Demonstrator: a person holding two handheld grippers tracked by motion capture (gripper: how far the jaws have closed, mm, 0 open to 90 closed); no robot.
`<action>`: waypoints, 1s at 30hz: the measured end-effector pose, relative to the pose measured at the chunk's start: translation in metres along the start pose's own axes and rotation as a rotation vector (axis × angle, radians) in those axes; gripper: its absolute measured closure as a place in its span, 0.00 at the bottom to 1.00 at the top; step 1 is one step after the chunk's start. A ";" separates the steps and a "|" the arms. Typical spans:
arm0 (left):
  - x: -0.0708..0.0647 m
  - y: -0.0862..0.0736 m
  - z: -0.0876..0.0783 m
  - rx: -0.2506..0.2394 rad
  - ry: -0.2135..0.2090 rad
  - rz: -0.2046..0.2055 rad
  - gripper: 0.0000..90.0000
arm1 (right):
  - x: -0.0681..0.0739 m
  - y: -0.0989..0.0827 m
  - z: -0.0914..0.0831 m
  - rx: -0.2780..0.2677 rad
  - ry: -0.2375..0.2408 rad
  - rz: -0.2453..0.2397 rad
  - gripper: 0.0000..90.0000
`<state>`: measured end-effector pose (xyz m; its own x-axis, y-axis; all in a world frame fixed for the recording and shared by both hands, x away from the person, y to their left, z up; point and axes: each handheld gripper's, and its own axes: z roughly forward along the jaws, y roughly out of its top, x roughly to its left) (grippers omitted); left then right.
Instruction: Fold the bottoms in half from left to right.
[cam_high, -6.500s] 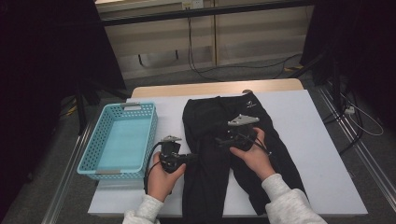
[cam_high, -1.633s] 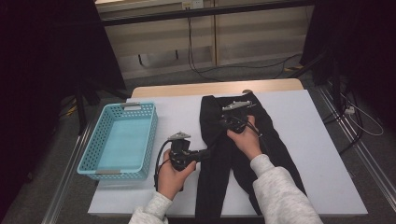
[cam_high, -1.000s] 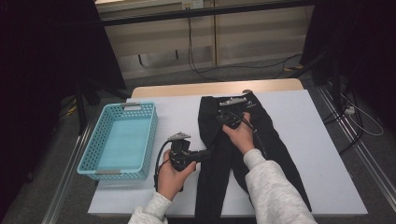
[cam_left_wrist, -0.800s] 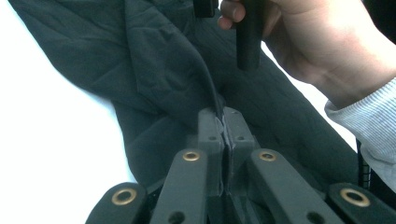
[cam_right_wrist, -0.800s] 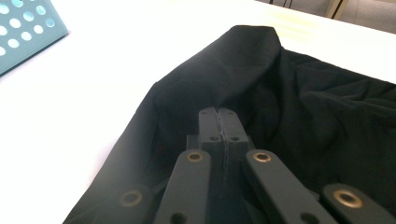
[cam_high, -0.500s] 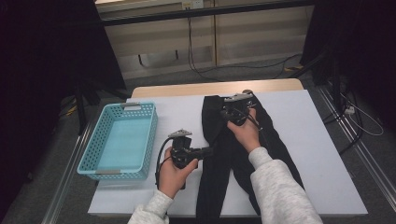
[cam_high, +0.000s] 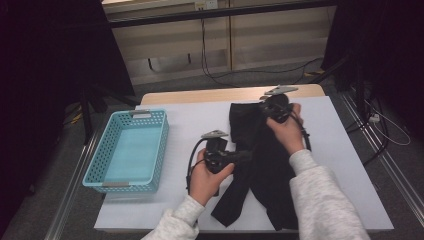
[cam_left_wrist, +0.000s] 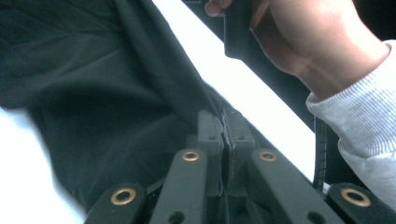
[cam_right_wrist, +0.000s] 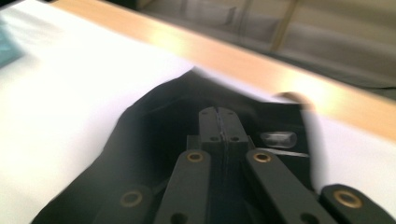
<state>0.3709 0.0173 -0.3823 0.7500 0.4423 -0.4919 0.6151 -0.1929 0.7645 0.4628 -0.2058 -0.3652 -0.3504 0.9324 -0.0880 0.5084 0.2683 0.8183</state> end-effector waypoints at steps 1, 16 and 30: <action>-0.004 0.004 0.005 -0.014 -0.016 0.002 0.90 | -0.007 0.000 -0.005 0.002 -0.019 -0.001 1.00; 0.041 -0.006 -0.023 0.023 0.182 0.134 0.27 | -0.022 -0.073 -0.021 0.098 0.036 0.041 0.44; 0.073 -0.028 -0.032 0.095 0.259 0.159 0.22 | 0.003 -0.111 -0.063 0.084 0.095 0.013 0.37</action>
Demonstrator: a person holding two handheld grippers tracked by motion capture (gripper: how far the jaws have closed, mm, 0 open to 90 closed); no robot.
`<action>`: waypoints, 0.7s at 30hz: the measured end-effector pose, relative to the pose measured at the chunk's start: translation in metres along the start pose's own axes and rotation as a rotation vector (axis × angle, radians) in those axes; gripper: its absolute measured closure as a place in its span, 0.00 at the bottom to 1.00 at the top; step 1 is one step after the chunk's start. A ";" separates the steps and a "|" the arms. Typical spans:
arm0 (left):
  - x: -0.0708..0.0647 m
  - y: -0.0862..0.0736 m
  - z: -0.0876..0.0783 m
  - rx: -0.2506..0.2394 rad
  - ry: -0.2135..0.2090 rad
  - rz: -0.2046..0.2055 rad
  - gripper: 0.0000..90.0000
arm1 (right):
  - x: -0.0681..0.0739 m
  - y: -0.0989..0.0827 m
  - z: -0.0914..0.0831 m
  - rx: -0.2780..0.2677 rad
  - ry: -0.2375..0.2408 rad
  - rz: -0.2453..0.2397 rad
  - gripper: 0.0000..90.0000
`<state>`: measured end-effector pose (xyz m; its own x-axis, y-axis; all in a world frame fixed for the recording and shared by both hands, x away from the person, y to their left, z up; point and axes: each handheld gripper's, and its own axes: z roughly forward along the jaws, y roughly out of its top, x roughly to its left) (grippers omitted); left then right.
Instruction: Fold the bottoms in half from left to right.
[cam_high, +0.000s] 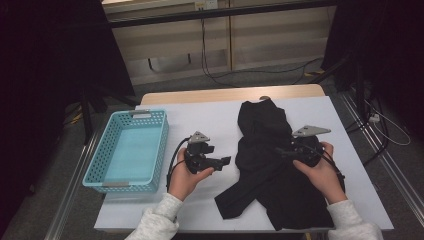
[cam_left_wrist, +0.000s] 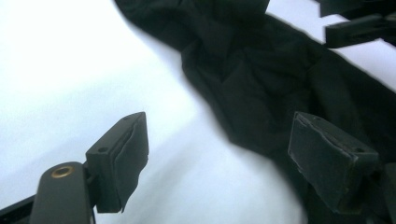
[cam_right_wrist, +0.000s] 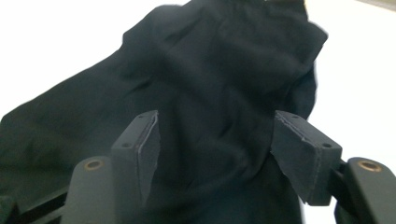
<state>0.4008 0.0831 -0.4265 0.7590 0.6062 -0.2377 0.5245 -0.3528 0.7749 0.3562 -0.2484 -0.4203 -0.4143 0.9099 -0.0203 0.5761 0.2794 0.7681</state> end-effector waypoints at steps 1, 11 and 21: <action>0.000 0.000 0.001 -0.001 -0.003 -0.003 0.22 | 0.002 -0.003 -0.001 0.009 0.007 -0.006 0.39; 0.005 -0.001 0.000 0.004 0.031 0.022 0.21 | 0.023 -0.020 -0.009 0.020 0.059 -0.009 0.47; 0.003 0.000 0.002 0.005 0.027 0.027 0.21 | 0.058 -0.025 0.011 0.094 0.147 -0.113 0.76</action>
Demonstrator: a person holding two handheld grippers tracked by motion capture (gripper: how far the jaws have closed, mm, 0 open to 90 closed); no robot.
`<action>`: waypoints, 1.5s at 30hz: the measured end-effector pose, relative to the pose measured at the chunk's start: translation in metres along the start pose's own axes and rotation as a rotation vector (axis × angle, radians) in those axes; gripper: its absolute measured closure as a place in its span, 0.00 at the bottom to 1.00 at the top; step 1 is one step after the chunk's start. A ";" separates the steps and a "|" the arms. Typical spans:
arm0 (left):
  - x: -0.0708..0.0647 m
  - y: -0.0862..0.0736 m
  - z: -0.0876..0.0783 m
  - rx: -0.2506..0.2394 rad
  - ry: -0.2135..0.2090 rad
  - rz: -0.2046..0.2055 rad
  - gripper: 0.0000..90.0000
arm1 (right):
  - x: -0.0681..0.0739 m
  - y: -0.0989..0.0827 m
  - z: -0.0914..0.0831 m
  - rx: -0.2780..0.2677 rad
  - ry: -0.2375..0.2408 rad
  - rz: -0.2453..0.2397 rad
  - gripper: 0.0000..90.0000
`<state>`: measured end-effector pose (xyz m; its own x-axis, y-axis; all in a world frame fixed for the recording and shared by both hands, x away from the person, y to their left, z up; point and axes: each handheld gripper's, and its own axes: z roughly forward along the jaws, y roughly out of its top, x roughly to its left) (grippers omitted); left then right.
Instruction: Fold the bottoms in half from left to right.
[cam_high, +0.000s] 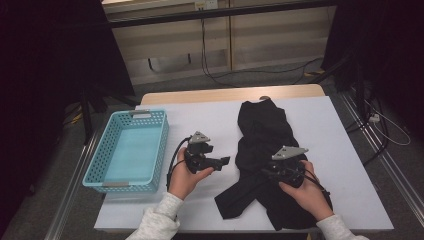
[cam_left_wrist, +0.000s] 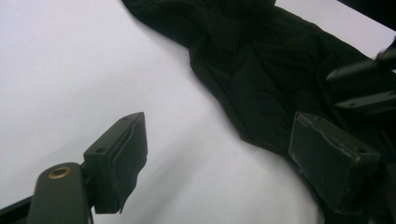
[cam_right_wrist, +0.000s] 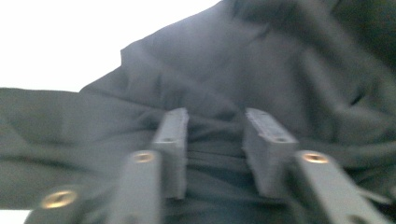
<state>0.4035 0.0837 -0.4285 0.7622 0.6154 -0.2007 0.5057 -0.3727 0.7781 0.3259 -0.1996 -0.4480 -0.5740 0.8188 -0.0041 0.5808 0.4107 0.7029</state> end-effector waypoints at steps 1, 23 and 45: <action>0.000 0.000 0.000 0.001 0.002 0.003 0.21 | 0.000 -0.003 0.003 0.011 -0.003 -0.019 0.86; 0.010 0.000 -0.003 -0.001 0.017 -0.018 0.21 | 0.003 -0.002 -0.001 -0.048 0.019 -0.009 0.52; 0.008 0.000 -0.001 0.005 0.009 -0.020 0.21 | -0.028 -0.025 -0.045 -0.136 0.050 0.071 0.99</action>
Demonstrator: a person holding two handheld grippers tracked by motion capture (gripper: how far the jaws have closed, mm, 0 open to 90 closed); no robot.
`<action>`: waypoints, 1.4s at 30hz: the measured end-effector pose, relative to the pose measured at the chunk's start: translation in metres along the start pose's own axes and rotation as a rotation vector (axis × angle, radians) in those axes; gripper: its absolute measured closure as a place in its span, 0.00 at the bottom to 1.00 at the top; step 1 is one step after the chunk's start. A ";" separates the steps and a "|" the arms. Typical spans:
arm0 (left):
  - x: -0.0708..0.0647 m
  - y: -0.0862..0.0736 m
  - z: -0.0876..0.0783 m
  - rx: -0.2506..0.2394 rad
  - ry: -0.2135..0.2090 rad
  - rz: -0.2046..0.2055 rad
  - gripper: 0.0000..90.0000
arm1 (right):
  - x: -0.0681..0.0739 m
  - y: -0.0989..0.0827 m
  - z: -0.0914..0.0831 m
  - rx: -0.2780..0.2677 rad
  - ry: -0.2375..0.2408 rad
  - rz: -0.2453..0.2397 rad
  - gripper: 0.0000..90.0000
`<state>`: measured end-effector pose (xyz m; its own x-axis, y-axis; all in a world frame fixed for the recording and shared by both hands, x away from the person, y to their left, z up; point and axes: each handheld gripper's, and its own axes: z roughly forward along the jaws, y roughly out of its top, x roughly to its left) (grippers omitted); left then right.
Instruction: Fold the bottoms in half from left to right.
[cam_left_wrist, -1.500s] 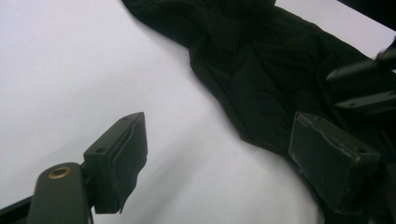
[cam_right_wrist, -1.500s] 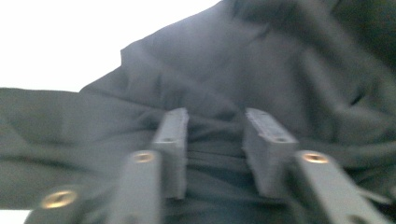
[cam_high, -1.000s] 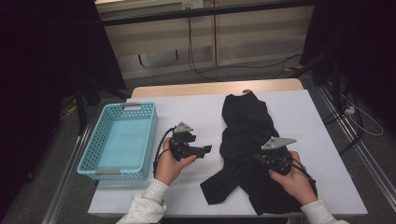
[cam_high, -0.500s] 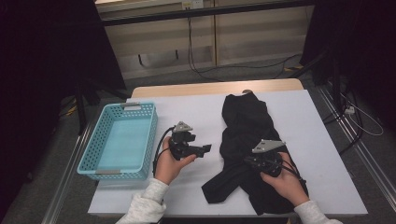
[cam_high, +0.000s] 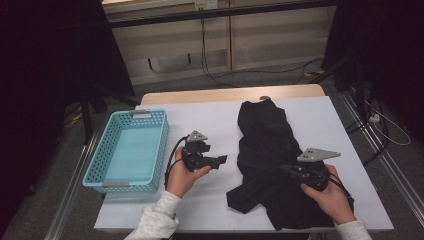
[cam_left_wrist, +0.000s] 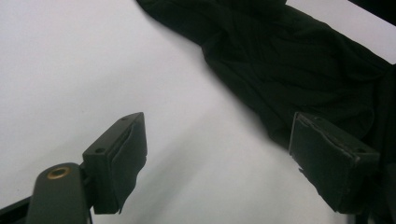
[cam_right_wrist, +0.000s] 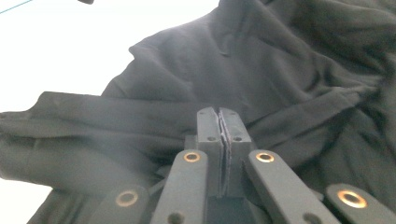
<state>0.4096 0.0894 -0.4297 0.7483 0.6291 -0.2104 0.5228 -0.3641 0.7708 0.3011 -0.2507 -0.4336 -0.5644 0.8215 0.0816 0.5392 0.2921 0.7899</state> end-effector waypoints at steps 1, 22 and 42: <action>0.000 0.000 0.000 0.002 -0.002 0.000 0.21 | -0.001 -0.001 -0.002 -0.002 -0.007 0.004 0.99; -0.004 0.003 0.008 0.011 -0.024 0.007 0.21 | -0.030 -0.038 -0.041 0.039 -0.133 0.075 1.00; -0.005 0.003 0.011 0.017 -0.030 0.006 0.21 | -0.032 -0.030 -0.013 0.093 -0.199 0.082 0.67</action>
<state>0.4119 0.0772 -0.4324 0.7635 0.6058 -0.2236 0.5244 -0.3796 0.7621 0.2953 -0.2923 -0.4523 -0.3866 0.9221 0.0144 0.6387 0.2564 0.7255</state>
